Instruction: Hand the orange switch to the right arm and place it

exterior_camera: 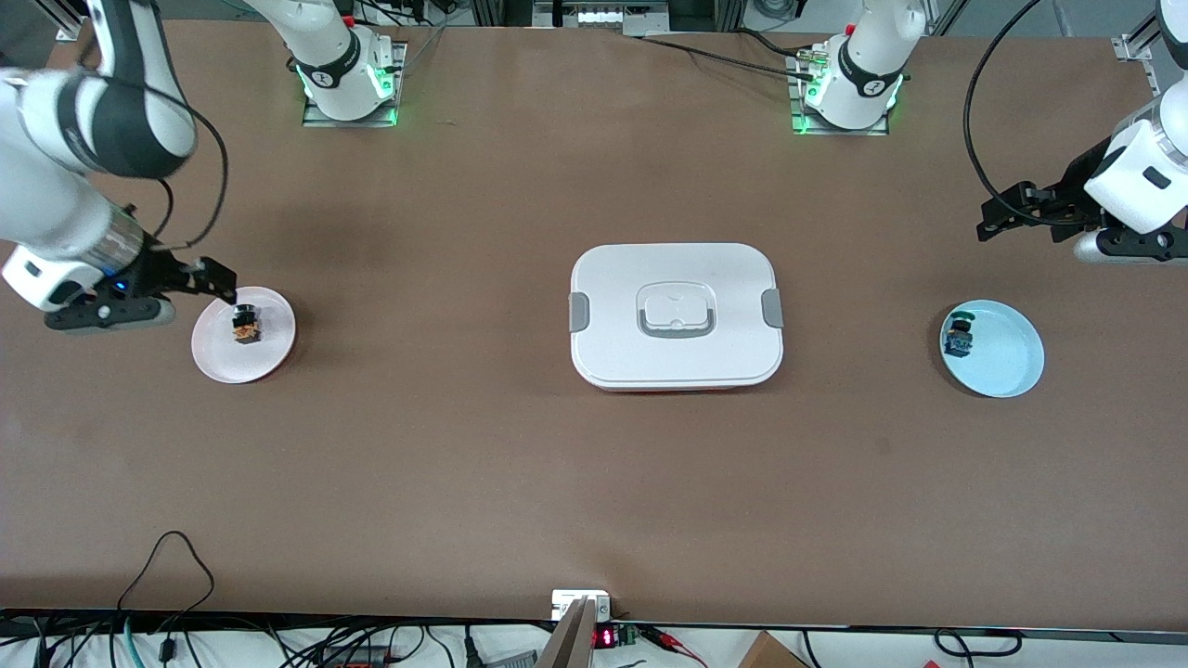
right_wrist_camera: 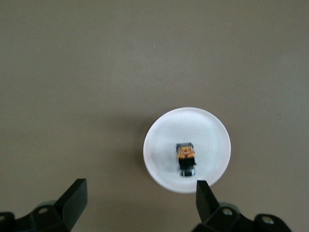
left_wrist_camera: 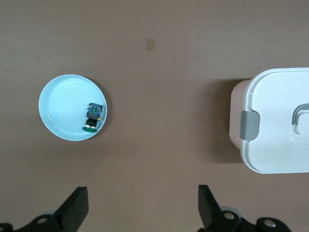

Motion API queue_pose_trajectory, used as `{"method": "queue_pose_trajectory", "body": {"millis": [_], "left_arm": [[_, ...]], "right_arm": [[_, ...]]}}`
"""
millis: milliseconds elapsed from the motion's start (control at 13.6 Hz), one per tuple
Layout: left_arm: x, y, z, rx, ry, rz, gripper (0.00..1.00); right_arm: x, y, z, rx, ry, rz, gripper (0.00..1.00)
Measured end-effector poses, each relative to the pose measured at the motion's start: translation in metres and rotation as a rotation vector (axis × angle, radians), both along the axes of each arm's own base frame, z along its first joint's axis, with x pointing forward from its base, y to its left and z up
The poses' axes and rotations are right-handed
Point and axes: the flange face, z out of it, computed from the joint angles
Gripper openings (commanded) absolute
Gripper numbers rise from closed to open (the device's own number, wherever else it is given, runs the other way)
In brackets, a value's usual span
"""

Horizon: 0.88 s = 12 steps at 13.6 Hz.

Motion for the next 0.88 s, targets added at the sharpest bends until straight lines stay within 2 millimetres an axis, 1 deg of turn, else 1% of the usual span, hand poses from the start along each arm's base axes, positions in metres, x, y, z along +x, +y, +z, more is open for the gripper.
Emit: {"method": "queue_pose_trajectory", "body": {"millis": [73, 220, 294, 441, 514, 588, 882], "left_arm": [[0.0, 0.001, 0.0, 0.008, 0.002, -0.002, 1.0], [0.0, -0.001, 0.0, 0.012, 0.003, -0.005, 1.0], [0.0, -0.001, 0.0, 0.012, 0.003, -0.006, 1.0], [-0.001, -0.001, 0.0, 0.012, 0.005, -0.006, 1.0], [-0.001, 0.0, 0.0, 0.012, 0.008, -0.005, 1.0], [-0.001, 0.0, 0.0, 0.012, 0.012, -0.005, 1.0], [-0.003, 0.0, 0.0, 0.012, 0.023, -0.005, 1.0]], "right_arm": [[-0.001, 0.008, 0.026, 0.001, 0.006, 0.004, 1.0], [-0.007, 0.026, 0.068, 0.003, 0.011, -0.003, 1.0], [-0.012, 0.035, 0.085, 0.004, 0.011, -0.004, 1.0], [-0.02, 0.049, 0.11, 0.007, -0.007, 0.004, 1.0], [-0.023, 0.051, 0.117, 0.011, -0.015, 0.005, 1.0], [-0.023, 0.051, 0.119, 0.027, -0.017, 0.001, 1.0], [-0.022, 0.052, 0.117, 0.065, -0.01, -0.011, 1.0]]}}
